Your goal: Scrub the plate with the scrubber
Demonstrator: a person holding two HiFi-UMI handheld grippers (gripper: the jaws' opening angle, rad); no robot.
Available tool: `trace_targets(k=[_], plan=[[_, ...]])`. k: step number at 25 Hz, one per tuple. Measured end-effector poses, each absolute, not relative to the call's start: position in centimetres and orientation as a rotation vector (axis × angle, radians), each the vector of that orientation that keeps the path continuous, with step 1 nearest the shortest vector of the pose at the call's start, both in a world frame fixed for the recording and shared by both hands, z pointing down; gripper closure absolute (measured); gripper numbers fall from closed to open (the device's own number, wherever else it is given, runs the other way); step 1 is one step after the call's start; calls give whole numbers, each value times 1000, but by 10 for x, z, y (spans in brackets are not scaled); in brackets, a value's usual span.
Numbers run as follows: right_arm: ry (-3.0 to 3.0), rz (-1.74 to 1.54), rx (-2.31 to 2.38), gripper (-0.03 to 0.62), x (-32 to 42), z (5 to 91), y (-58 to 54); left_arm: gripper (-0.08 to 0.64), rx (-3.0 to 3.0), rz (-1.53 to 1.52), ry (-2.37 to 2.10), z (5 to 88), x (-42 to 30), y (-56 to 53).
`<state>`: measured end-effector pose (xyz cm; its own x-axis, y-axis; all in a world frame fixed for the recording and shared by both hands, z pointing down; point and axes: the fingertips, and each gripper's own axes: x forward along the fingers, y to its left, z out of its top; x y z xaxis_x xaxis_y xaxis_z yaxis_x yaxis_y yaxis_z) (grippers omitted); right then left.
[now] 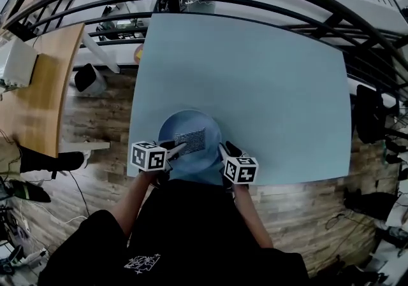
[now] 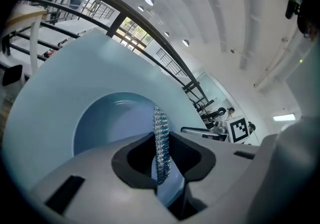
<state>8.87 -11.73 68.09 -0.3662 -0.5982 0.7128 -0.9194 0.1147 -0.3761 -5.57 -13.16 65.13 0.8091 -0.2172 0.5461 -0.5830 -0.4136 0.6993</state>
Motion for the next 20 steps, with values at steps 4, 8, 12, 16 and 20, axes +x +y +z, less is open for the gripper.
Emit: trace_targets(k=[4,8,12,16,20], plan=[[-1986,1208,1484,479,84,693,-116,476,1944,448,-544,659,-50,-134],[-1955,1240,1513,505,90,697,-118,476,1880,433,-498,663,-38,-137],[-1933,1265,1533,526,92,701,-118,475,1841,448,-461,669,-30,-137],[-1941,1299,1533,540,90,703,-120,474,1833,469,-449,673,-22,-138],[-1931,1291,1535,555,89,703,-118,476,1830,483,-450,676,-19,-140]])
